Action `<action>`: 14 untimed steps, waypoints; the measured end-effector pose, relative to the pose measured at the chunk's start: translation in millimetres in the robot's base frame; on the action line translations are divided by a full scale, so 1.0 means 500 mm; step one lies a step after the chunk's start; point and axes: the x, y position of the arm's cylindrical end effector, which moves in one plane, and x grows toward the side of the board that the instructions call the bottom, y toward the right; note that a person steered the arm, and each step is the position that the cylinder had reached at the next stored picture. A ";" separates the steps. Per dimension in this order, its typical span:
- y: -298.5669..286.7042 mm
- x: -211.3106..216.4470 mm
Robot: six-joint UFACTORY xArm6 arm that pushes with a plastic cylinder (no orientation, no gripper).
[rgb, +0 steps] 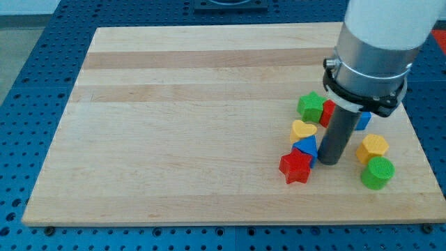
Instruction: Move the yellow hexagon and green circle a bit right
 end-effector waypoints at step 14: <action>0.043 -0.040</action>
